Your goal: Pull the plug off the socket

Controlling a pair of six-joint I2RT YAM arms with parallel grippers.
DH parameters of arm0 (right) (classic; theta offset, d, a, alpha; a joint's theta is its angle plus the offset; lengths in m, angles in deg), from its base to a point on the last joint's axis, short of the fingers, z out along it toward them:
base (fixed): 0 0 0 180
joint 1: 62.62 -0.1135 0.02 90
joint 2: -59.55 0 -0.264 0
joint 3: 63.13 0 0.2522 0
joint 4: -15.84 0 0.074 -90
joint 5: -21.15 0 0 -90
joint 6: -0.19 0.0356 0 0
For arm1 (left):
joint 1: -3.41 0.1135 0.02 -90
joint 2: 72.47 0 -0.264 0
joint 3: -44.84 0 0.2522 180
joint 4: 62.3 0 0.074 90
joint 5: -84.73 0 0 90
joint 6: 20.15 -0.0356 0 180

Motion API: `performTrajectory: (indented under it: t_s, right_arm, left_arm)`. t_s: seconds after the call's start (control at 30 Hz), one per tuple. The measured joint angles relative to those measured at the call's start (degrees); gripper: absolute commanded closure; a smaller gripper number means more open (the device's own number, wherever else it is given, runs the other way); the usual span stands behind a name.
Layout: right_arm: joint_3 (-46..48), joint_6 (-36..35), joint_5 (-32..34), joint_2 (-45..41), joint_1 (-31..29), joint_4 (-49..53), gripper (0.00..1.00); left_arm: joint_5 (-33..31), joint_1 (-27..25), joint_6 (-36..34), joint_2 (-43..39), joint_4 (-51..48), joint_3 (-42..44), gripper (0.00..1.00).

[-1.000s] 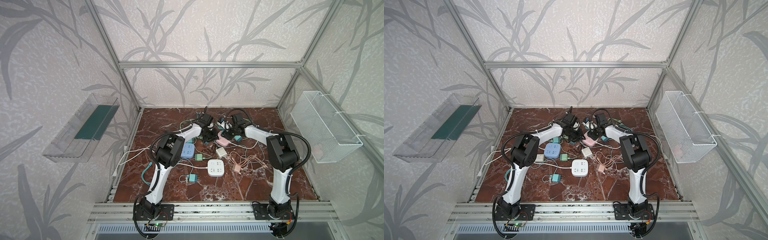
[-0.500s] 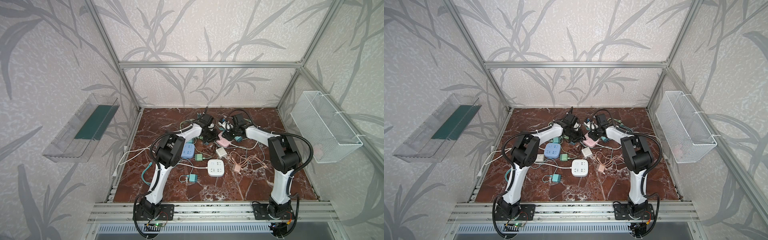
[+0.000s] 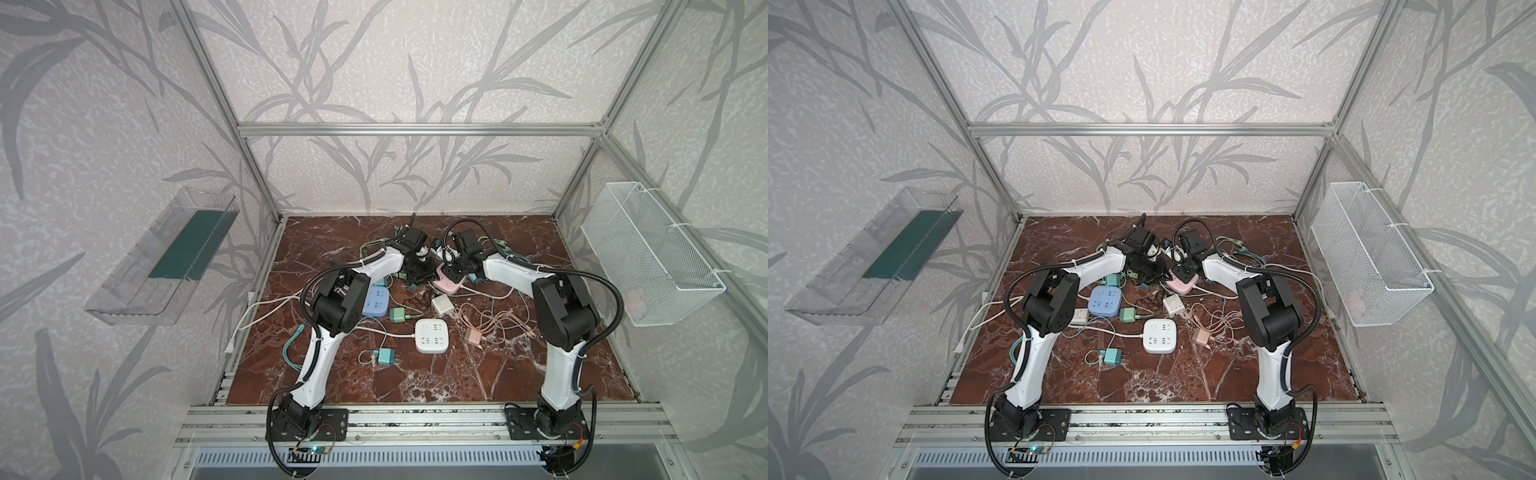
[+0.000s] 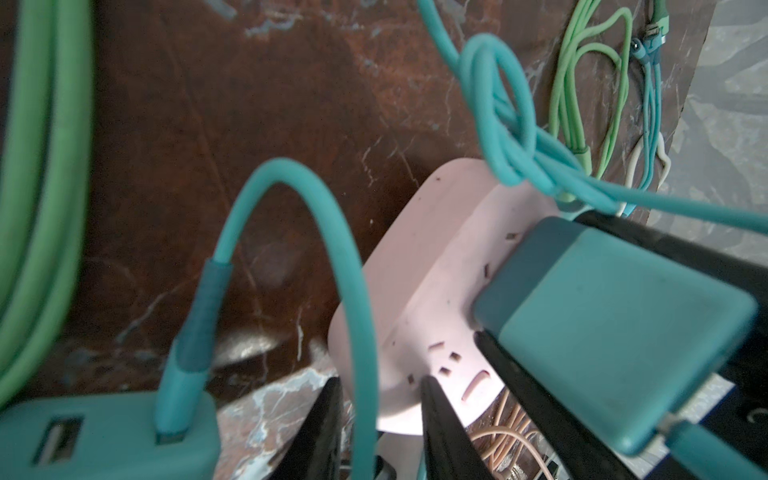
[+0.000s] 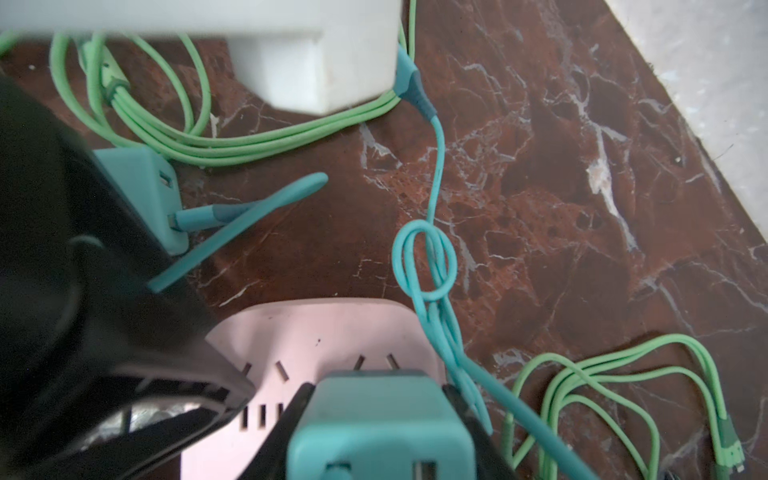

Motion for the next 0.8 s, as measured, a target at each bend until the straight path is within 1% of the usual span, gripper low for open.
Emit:
performTrajectory:
  t_s: [0.1,0.33,0.53,0.6,0.8]
  right_arm:
    - [-0.09,0.59,0.09,0.0,-0.07,0.09,0.9]
    - [-1.99,4.61,-3.19,0.44,1.57,2.73,0.9]
    - [-3.72,5.14,-3.43,1.36,1.66,4.85,0.9]
    - [-3.72,4.02,-2.27,1.36,1.14,4.83,0.9]
    - [-3.72,-0.7,5.09,1.25,-2.14,4.02,0.9]
  left_arm:
    - [0.02,0.0,0.02,0.0,0.04,0.0,0.68]
    - [0.07,-0.09,0.09,0.17,0.76,0.04,0.68]
    - [0.31,-0.07,0.66,0.2,1.75,0.5,0.68]
    - [0.39,-0.07,0.98,0.2,1.88,0.52,0.68]
    - [2.05,0.55,2.99,0.09,3.19,1.31,0.69]
